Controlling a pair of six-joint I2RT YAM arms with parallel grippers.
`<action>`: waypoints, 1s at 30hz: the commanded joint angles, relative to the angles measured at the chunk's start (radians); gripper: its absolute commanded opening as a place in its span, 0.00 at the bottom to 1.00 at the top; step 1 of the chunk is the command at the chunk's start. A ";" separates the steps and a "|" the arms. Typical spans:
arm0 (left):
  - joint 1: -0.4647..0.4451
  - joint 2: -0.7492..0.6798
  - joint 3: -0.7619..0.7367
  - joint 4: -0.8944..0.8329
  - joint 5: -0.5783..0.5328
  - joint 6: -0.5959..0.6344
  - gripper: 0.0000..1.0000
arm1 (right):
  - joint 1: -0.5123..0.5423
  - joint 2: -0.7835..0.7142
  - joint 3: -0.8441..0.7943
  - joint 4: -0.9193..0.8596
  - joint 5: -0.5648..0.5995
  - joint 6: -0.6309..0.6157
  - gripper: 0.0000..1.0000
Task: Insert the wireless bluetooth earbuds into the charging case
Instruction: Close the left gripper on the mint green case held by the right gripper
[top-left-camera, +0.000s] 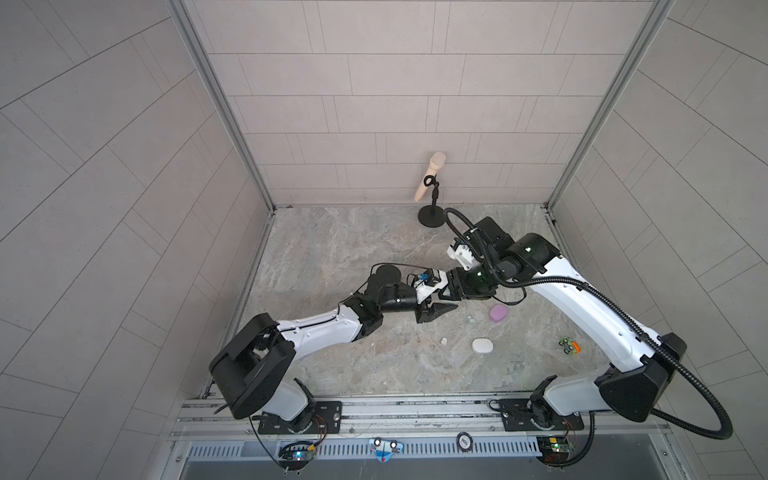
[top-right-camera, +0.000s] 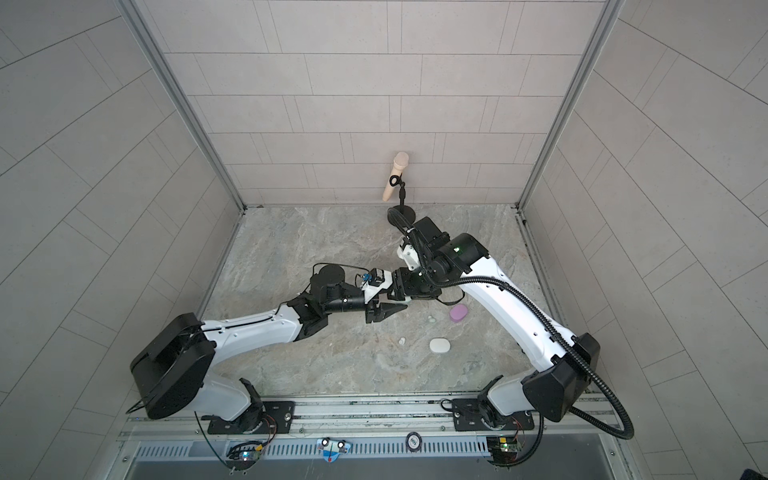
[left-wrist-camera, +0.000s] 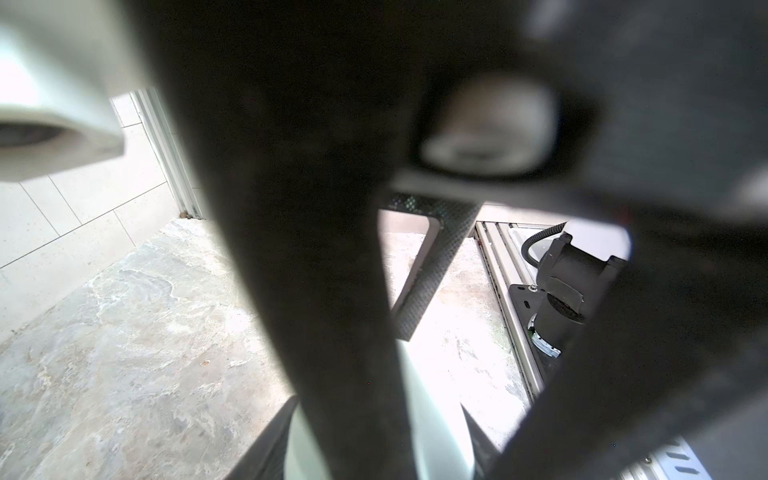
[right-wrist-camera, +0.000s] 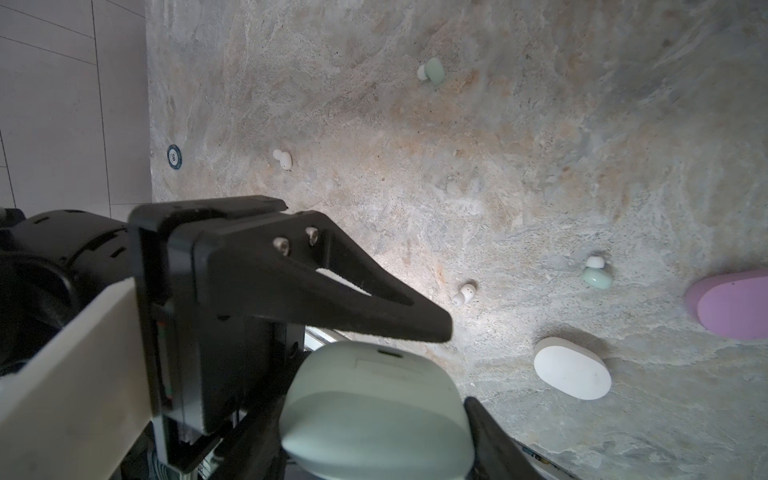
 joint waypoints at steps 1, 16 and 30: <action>-0.003 0.007 0.021 0.024 0.017 -0.003 0.54 | 0.011 0.000 0.027 0.011 -0.008 0.004 0.53; -0.003 0.000 0.018 0.020 0.018 -0.004 0.42 | 0.012 -0.003 0.032 0.014 -0.006 0.009 0.53; -0.002 -0.017 0.016 -0.003 0.013 0.002 0.29 | 0.011 -0.014 0.028 0.032 -0.019 0.027 0.61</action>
